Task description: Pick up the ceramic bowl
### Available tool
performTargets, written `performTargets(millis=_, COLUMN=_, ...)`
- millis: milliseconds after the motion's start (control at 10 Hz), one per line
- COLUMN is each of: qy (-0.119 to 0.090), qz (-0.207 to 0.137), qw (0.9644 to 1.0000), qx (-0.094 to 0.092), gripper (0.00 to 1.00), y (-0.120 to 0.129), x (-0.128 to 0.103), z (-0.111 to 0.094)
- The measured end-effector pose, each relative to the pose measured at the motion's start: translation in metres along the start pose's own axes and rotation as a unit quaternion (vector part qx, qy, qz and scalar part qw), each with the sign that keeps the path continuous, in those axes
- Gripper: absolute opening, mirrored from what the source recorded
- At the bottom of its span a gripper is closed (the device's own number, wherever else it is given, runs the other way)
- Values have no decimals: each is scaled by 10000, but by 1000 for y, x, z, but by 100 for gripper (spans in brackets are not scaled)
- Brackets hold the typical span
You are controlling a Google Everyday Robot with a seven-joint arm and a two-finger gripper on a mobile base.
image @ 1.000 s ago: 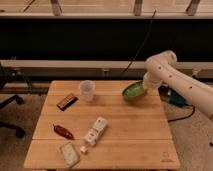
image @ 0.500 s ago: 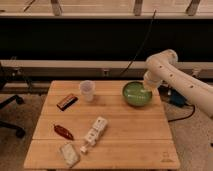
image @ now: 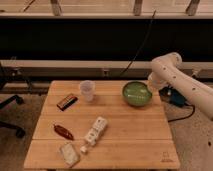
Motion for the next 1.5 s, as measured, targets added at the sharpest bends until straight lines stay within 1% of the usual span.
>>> performTargets(millis=100, qy=-3, qz=-2, qw=10000, qx=1, gripper=57, y=-2, x=0, z=1)
performTargets(millis=200, qy=-28, qz=-33, qw=10000, qx=-3, gripper=67, y=-4, x=-2, z=1)
performTargets(millis=300, qy=-116, qz=-114, qw=9998, qx=-95, gripper=79, y=1, x=-6, z=5)
performTargets(millis=400, qy=-207, qz=-170, qw=9995, qx=-163, gripper=87, y=5, x=-10, z=11)
performTargets(millis=500, qy=-312, qz=-245, qw=9990, qx=-222, gripper=95, y=7, x=-16, z=19)
performTargets(millis=600, qy=-425, qz=-359, qw=9980, qx=-306, gripper=99, y=8, x=-23, z=26)
performTargets(millis=700, qy=-581, qz=-458, qw=9964, qx=-404, gripper=99, y=11, x=-32, z=36)
performTargets(millis=800, qy=-644, qz=-501, qw=9956, qx=-465, gripper=99, y=13, x=-36, z=42)
performTargets(millis=1000, qy=-817, qz=-575, qw=9935, qx=-547, gripper=99, y=17, x=-45, z=51)
performTargets(millis=1300, qy=-1012, qz=-582, qw=9911, qx=-634, gripper=99, y=20, x=-50, z=63)
performTargets(millis=1400, qy=-1090, qz=-551, qw=9902, qx=-672, gripper=96, y=21, x=-51, z=70)
performTargets(millis=1500, qy=-1136, qz=-533, qw=9896, qx=-710, gripper=89, y=22, x=-51, z=75)
